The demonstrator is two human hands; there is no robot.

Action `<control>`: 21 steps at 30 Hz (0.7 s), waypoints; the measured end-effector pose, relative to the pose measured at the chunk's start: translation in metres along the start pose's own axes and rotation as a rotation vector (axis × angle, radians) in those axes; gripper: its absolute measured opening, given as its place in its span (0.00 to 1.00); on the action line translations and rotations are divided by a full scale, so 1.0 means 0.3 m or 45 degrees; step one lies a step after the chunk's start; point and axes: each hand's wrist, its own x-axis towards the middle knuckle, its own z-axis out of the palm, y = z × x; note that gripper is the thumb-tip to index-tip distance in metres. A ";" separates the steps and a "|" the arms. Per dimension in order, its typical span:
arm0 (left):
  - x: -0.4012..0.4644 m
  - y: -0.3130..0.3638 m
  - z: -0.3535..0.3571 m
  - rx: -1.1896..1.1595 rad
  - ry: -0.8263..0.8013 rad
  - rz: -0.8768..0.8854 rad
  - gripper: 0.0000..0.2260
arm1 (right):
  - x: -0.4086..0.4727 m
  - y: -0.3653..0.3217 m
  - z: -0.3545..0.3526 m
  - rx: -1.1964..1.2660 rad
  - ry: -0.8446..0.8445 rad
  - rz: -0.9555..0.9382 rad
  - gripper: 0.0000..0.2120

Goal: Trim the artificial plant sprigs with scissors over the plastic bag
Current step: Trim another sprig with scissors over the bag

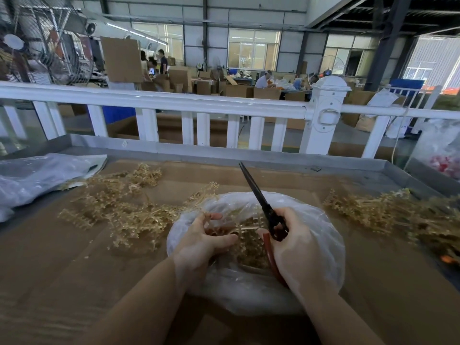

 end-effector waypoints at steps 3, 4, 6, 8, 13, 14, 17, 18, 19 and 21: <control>0.014 0.007 0.024 -0.124 0.072 -0.004 0.21 | 0.008 -0.027 -0.003 -0.039 0.058 -0.091 0.13; 0.018 0.009 0.031 -0.175 0.081 -0.002 0.20 | 0.012 -0.034 -0.003 -0.021 0.031 -0.082 0.13; 0.021 0.016 0.040 -0.292 0.078 0.005 0.18 | 0.022 -0.041 0.001 0.023 -0.078 -0.006 0.12; 0.017 0.021 0.048 -0.368 0.063 0.007 0.18 | 0.033 -0.045 0.008 0.107 -0.200 0.121 0.13; -0.002 0.019 0.070 -0.408 -0.090 -0.007 0.20 | 0.072 -0.069 -0.001 0.443 -0.337 0.343 0.11; -0.004 0.018 0.070 -0.400 -0.104 -0.014 0.20 | 0.078 -0.072 -0.006 0.452 -0.349 0.351 0.12; -0.011 0.017 0.064 -0.287 -0.142 -0.034 0.21 | 0.089 -0.063 -0.016 0.406 -0.310 0.355 0.16; -0.013 0.015 0.059 -0.183 -0.140 -0.026 0.21 | 0.091 -0.059 -0.019 0.370 -0.292 0.351 0.16; -0.013 0.011 0.052 -0.044 -0.125 -0.010 0.20 | 0.091 -0.055 -0.022 0.336 -0.281 0.341 0.17; -0.014 0.004 0.042 0.195 -0.103 0.017 0.19 | 0.086 -0.047 -0.022 0.276 -0.276 0.306 0.17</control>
